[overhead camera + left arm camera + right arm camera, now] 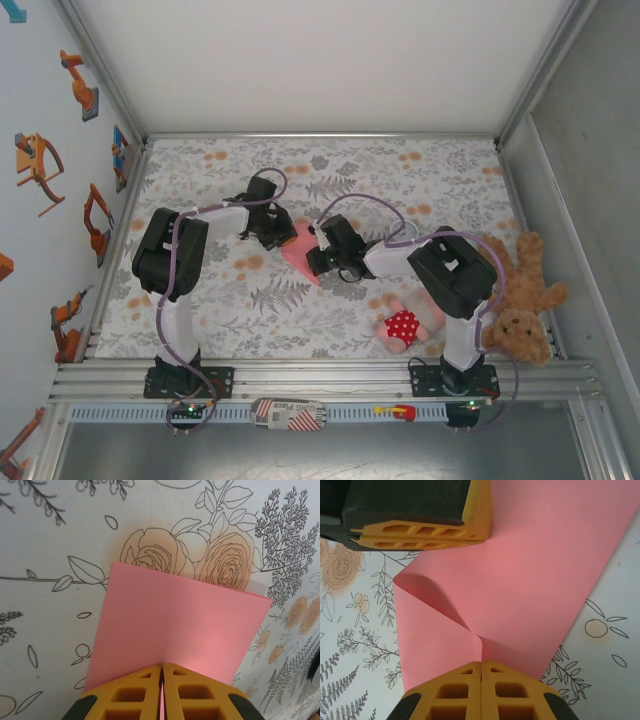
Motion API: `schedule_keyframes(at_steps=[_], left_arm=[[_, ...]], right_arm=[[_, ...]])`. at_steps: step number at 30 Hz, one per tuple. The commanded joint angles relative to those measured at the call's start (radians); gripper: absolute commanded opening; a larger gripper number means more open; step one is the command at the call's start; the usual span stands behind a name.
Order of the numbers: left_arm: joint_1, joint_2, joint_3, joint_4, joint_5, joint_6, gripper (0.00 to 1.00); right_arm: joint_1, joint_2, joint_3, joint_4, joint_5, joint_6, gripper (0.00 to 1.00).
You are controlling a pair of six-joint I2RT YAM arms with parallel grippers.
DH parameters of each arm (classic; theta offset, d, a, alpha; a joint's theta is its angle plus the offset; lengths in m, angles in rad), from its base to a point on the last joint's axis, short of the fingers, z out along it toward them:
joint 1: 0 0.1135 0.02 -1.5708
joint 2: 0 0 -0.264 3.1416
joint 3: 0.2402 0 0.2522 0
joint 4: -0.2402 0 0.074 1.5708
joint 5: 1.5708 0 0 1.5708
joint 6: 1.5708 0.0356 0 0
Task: Fold a paper plane with a square sheet of paper (pick it up from the middle)
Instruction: Third fold the triangle at the center of the table.
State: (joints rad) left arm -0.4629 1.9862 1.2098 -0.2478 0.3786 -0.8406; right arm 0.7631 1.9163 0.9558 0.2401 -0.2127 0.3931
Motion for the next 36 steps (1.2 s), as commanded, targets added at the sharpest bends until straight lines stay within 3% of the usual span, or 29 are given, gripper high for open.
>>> schedule_keyframes(at_steps=[1,14,36], left_arm=[[-0.001,0.034,0.002,-0.064,-0.018,0.021,0.11],[-0.002,0.047,0.008,-0.074,-0.019,0.021,0.11],[-0.001,-0.012,0.038,-0.091,0.002,0.028,0.12]], right_arm=[[-0.006,-0.025,-0.017,-0.007,0.037,0.002,0.00],[-0.005,-0.066,-0.030,-0.005,0.028,-0.003,0.00],[-0.005,0.008,-0.005,-0.027,0.015,0.002,0.00]])
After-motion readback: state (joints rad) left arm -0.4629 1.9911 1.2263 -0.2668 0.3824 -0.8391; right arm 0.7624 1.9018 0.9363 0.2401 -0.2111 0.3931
